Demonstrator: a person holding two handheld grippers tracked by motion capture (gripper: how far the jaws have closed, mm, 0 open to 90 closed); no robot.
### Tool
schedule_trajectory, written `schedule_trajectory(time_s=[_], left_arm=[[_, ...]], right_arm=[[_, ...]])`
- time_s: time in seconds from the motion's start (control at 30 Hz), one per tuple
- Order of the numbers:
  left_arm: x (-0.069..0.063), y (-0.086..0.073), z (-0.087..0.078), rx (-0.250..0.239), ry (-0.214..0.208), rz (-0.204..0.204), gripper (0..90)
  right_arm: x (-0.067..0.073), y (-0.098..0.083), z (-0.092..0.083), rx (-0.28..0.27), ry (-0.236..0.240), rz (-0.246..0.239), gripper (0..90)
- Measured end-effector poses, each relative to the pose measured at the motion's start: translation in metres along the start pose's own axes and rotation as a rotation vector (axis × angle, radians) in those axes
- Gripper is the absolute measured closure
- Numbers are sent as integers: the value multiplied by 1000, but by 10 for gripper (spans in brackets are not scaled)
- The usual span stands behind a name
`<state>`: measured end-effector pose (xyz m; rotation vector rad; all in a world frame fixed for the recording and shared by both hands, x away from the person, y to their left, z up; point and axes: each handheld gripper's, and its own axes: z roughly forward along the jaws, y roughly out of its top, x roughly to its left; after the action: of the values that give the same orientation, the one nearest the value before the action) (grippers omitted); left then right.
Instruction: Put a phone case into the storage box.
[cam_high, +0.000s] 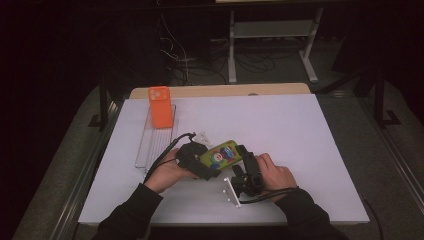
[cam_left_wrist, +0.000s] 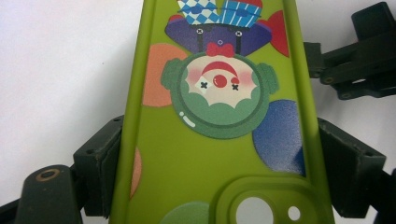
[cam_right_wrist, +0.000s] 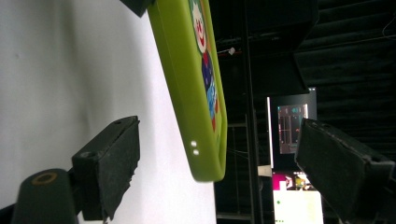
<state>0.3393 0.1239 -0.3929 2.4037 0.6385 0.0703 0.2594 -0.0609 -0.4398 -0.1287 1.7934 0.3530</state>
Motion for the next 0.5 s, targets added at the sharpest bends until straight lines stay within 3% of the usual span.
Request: schedule_trajectory(time_s=[0.3, 0.5], left_arm=[[0, 0, -1, -1, 0, 1, 155], [-1, 0, -1, 8, 2, 6, 155]], right_arm=[[3, 6, 2, -18, -36, -47, 277], [6, 9, 3, -29, -31, -66, 413]])
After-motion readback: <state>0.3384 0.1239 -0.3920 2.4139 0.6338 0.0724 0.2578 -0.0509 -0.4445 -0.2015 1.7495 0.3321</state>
